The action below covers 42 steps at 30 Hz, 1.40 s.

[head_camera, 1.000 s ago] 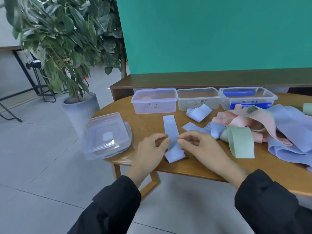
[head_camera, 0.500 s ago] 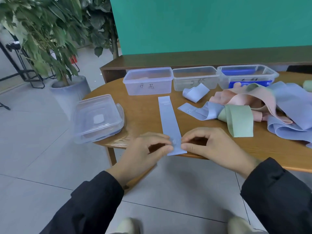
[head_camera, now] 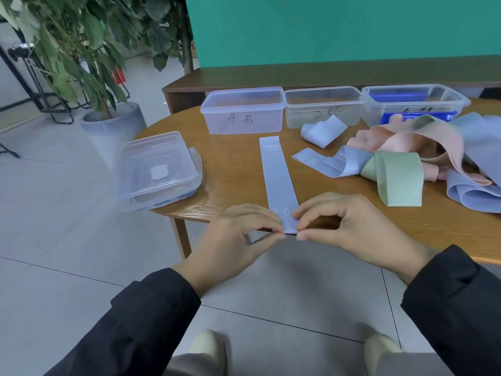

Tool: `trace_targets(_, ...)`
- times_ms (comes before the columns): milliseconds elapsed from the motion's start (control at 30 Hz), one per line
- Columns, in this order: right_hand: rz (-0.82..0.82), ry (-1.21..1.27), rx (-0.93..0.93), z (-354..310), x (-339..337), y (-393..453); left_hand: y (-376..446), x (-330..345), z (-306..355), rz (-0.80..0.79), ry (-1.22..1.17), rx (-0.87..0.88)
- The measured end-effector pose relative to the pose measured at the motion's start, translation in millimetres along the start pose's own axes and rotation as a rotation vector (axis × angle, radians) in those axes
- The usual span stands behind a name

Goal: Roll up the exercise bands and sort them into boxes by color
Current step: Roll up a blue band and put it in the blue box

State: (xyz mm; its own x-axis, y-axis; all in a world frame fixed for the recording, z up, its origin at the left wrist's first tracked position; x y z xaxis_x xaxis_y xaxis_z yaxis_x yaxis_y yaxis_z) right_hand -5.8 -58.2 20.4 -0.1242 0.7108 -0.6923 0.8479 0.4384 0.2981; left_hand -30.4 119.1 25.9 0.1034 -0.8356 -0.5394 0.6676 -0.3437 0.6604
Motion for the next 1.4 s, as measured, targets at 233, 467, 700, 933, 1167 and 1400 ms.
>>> trace_targets(233,-0.028,0.004,0.054,1,3,1,-2,4,-7,-0.018,-0.040,-0.233)
trace_targets(467,0.035,0.006,0.067,2,-5,15,13,1,-14,-0.020,-0.025,-0.301)
trace_targets(700,-0.034,-0.024,0.101,9,-1,18,15,2,-20,-0.055,0.033,-0.368)
trace_targets(933,-0.131,-0.044,0.233,18,-1,25,19,5,-30,-0.167,0.052,-0.567)
trace_targets(1167,-0.126,-0.034,0.333,28,-3,32,19,7,-39,-0.214,0.072,-0.686)
trace_targets(1400,-0.162,-0.001,0.153,17,3,33,23,10,-27,-0.214,-0.008,-0.467)
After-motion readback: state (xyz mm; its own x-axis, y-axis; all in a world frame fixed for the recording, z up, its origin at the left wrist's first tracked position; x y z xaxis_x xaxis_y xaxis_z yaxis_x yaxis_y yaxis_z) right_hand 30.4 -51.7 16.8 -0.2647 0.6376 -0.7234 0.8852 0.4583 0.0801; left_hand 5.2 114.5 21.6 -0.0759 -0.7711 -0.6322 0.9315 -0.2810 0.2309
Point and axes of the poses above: each hand's wrist, its own y-axis towards the middle knuckle, its own x-axis out of the palm, z = x × y, the point moved 8 cm from there along y, towards the middle knuckle, and after that the axes turned 6 degrees about -y, right-handed, at the moved point
